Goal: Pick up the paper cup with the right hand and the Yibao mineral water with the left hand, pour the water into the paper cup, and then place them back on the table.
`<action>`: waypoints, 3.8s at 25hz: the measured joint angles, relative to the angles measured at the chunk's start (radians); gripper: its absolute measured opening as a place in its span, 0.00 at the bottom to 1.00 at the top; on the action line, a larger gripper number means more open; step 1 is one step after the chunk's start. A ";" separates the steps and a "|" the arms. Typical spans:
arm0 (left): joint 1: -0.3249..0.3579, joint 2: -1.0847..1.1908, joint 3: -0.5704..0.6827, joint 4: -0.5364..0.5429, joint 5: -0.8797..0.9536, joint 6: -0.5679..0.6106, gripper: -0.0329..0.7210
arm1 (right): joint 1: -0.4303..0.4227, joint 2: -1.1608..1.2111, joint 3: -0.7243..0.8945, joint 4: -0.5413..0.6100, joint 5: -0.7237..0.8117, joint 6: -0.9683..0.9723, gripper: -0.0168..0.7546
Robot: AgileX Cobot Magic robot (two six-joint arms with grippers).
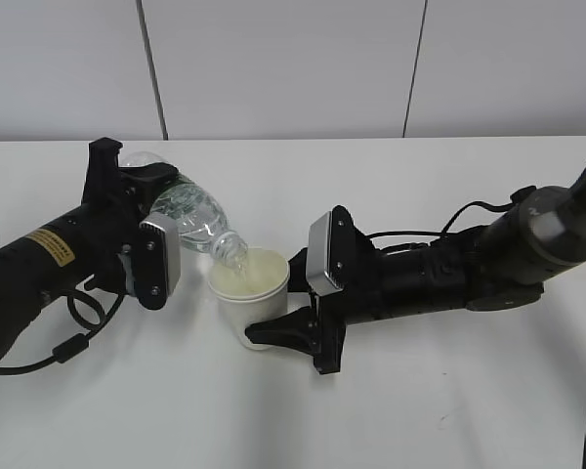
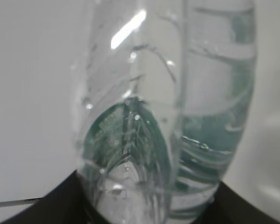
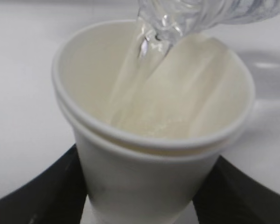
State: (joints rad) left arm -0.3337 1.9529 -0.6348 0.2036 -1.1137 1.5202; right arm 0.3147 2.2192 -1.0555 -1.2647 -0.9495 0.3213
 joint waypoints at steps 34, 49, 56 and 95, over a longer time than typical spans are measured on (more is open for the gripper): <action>0.000 -0.011 0.000 0.000 -0.007 0.060 0.48 | 0.000 0.000 0.000 -0.012 -0.010 0.015 0.61; 0.000 -0.011 0.000 0.000 -0.009 0.061 0.47 | 0.000 0.000 0.000 -0.012 -0.010 0.017 0.61; -0.014 -0.011 0.001 0.004 -0.010 -0.174 0.47 | 0.000 0.000 0.000 -0.009 -0.010 0.017 0.61; -0.083 0.083 0.122 0.145 -0.018 -1.585 0.47 | -0.099 0.054 0.000 0.592 0.050 -0.209 0.60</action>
State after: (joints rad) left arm -0.4169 2.0354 -0.5131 0.3487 -1.1317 -0.0652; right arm 0.2153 2.2734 -1.0555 -0.6728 -0.8992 0.1120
